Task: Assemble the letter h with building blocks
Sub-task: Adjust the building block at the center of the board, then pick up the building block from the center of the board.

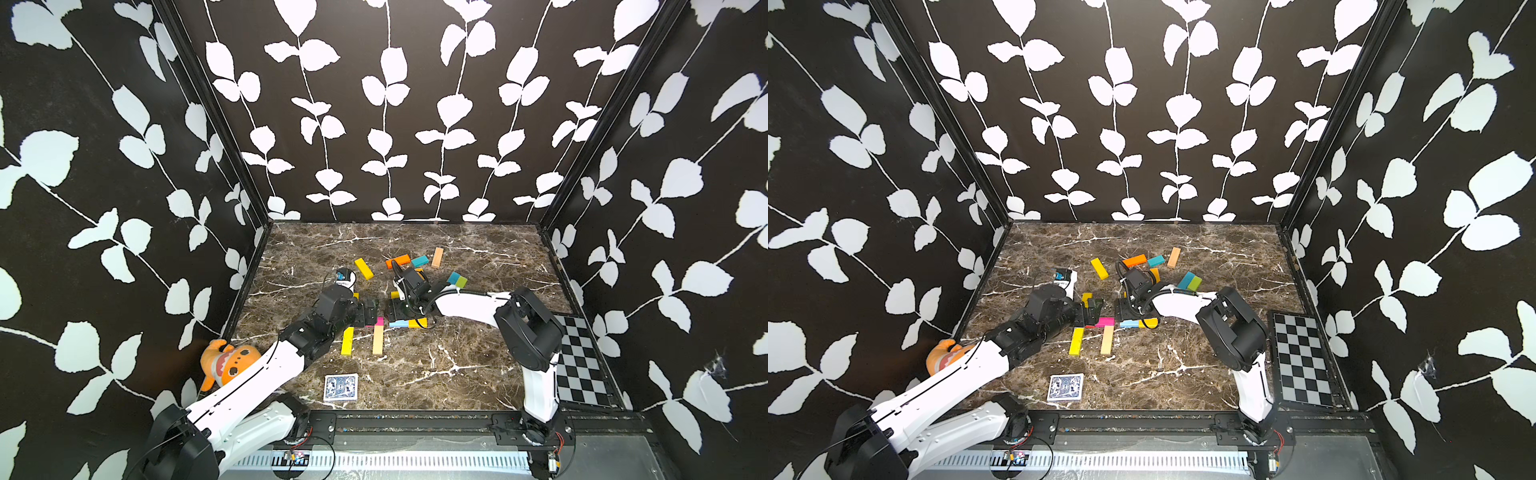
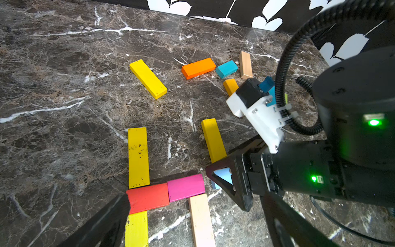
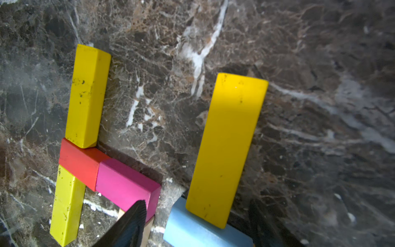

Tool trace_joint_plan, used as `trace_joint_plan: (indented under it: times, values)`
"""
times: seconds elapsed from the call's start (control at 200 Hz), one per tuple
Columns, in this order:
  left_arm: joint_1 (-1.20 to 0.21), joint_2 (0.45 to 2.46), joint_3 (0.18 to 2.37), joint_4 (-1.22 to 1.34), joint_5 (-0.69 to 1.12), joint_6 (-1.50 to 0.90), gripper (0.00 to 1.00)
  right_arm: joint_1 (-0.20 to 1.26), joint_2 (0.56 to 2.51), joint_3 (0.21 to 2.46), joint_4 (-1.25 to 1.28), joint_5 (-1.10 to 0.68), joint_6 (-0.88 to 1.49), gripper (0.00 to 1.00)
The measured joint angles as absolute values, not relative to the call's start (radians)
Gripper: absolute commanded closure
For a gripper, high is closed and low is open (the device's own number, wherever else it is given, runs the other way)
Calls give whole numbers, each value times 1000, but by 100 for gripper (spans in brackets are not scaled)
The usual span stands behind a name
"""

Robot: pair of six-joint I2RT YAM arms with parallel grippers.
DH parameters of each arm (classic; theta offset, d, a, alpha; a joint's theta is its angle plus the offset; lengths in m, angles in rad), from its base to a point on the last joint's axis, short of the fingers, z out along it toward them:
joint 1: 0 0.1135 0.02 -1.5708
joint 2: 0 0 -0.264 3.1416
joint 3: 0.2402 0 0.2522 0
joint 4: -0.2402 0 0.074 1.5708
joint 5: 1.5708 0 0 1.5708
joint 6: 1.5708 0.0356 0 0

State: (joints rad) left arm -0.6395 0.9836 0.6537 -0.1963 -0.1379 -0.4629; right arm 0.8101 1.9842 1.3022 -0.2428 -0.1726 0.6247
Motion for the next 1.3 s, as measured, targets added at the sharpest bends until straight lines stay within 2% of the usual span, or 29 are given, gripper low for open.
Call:
trace_joint_plan:
  times: [0.72, 1.04, 1.14, 1.3]
  values:
    - [-638, 988, 652, -196, -138, -463, 1, 810, 1985, 1324, -221, -198, 625, 24]
    - [-638, 1004, 652, -189, -134, -463, 1, 806, 1976, 1324, -222, -148, 607, 19]
    - [-632, 1027, 652, -187, -126, -464, 1, 796, 1920, 1310, -213, -114, 593, 19]
    - [-599, 1103, 669, -163, -92, -484, 1, 738, 1697, 1196, -164, -56, 591, 19]
